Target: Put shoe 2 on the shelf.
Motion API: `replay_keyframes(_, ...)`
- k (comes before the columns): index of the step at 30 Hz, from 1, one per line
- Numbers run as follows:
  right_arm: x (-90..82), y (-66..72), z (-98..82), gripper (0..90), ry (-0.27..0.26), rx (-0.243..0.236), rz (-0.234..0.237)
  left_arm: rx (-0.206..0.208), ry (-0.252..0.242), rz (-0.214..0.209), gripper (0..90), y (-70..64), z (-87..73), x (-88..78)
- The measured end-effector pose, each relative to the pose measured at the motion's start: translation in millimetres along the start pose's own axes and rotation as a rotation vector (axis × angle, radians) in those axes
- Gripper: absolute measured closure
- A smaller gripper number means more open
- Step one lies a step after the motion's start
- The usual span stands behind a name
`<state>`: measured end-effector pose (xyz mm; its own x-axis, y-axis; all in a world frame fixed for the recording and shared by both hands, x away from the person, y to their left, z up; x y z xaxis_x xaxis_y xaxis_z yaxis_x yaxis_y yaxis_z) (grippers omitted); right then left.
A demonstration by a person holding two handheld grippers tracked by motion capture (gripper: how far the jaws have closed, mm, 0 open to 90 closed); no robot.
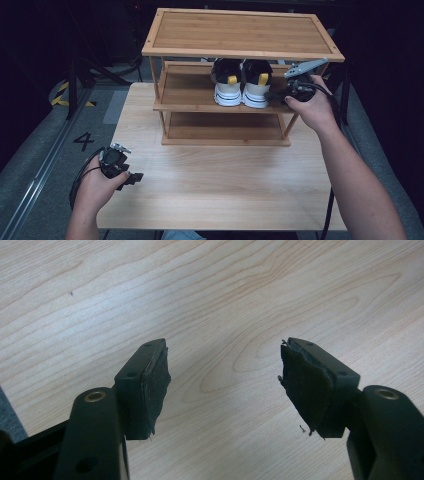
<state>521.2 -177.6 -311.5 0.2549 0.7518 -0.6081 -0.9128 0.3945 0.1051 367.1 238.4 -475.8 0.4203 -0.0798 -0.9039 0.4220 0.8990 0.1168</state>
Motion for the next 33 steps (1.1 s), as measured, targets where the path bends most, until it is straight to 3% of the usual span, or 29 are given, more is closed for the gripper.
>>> replay_keyframes(6,-16.7,15.2,2.0,68.5,-0.028,0.047,0.021,0.02,-0.011,-0.006,35.4,-3.5,4.5,0.7)
replay_keyframes(11,-39.4,19.9,-11.2,57.1,-0.056,0.063,-0.016,0.026,-0.021,-0.008,35.0,-3.7,7.6,2.6)
replay_keyframes(17,-63.3,21.8,-43.7,54.4,-0.063,0.093,-0.053,0.043,-0.031,-0.007,32.9,-4.9,11.0,7.0)
replay_keyframes(24,-82.2,18.9,-88.2,44.6,-0.074,0.135,-0.12,0.06,-0.051,-0.013,30.5,-6.6,18.1,10.8)
replay_keyframes(28,-87.1,16.9,-117.4,43.9,-0.078,0.175,-0.142,0.066,-0.082,-0.019,30.3,-7.6,24.8,13.2)
replay_keyframes(33,-86.9,11.4,-152.9,43.5,-0.039,0.207,-0.164,0.062,-0.084,-0.02,29.7,-7.8,26.2,14.5)
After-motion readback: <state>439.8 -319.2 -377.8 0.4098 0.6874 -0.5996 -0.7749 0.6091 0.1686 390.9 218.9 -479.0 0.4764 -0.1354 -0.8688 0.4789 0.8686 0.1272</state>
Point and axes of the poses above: each handheld gripper's, and its own axes: x roughly forward along the jaws, z roughly out of its top, y roughly to its left, the point moved 9 cm from there along x, roughly forward along the jaws, and after that the axes turned 15 degrees about z, right-handed, at the moved point
